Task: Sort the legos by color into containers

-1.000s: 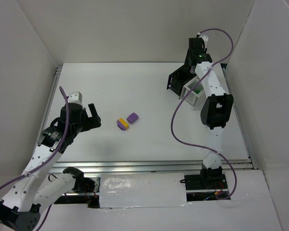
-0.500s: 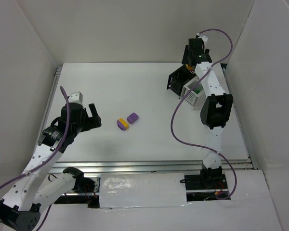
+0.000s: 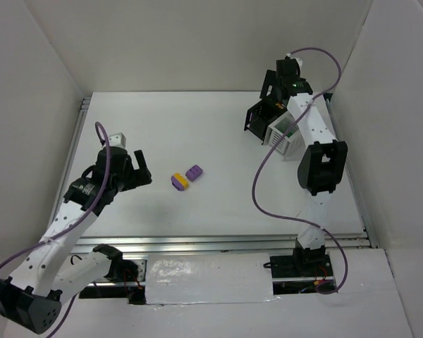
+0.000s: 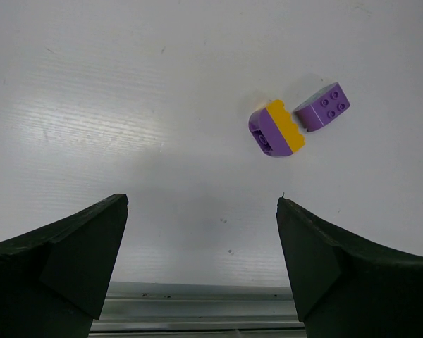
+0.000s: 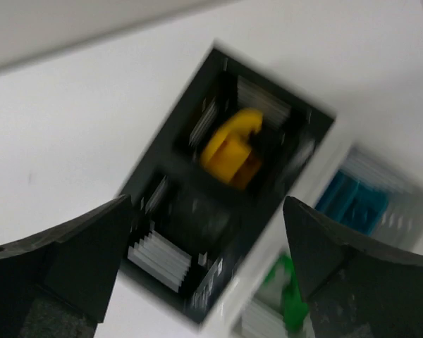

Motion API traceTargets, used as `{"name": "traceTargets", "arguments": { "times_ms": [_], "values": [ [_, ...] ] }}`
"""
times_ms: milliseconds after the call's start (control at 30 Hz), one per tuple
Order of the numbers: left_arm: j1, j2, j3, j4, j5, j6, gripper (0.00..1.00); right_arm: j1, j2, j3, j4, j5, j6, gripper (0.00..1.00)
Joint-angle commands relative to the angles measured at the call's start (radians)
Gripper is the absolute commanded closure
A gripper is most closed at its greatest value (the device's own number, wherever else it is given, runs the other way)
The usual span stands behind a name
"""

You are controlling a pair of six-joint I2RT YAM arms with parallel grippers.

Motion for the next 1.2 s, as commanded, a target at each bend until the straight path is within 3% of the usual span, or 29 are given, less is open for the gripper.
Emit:
{"name": "traceTargets", "arguments": {
  "times_ms": [0,133,167,267,400,500,600,933,1167],
  "values": [
    [0.001,0.054,0.021,0.057,0.033,-0.069,0.00,0.090,-0.266,-0.174,-0.014,-0.143,0.050,0.00],
    [-0.004,0.187,0.016,0.128,0.103,-0.158,0.00,0.254,-0.498,-0.521,0.068,-0.202,0.088,0.00],
    [-0.004,0.213,0.021,0.135,0.103,-0.169,0.00,0.254,-0.530,-0.523,0.078,-0.217,0.104,0.00],
    [-0.011,0.313,0.045,0.155,0.113,-0.206,0.01,0.331,-0.663,-0.788,0.156,-0.237,0.179,0.00],
    [-0.049,0.403,0.058,0.197,0.056,-0.284,0.01,0.398,-0.768,-0.952,0.217,-0.251,0.239,0.00],
    [-0.080,0.495,0.094,0.192,0.012,-0.364,0.02,0.434,-0.800,-0.984,0.178,-0.228,0.250,0.00],
    [-0.117,0.591,0.143,0.181,-0.034,-0.435,0.11,0.451,-0.865,-1.030,0.183,-0.216,0.247,0.00],
    [-0.195,0.910,0.367,0.010,-0.193,-0.623,0.08,0.472,-0.994,-1.127,0.184,-0.229,0.225,0.00],
    [-0.197,0.941,0.331,0.020,-0.205,-0.685,0.11,0.471,-1.024,-1.153,0.183,-0.237,0.199,0.00]
  ]
}}
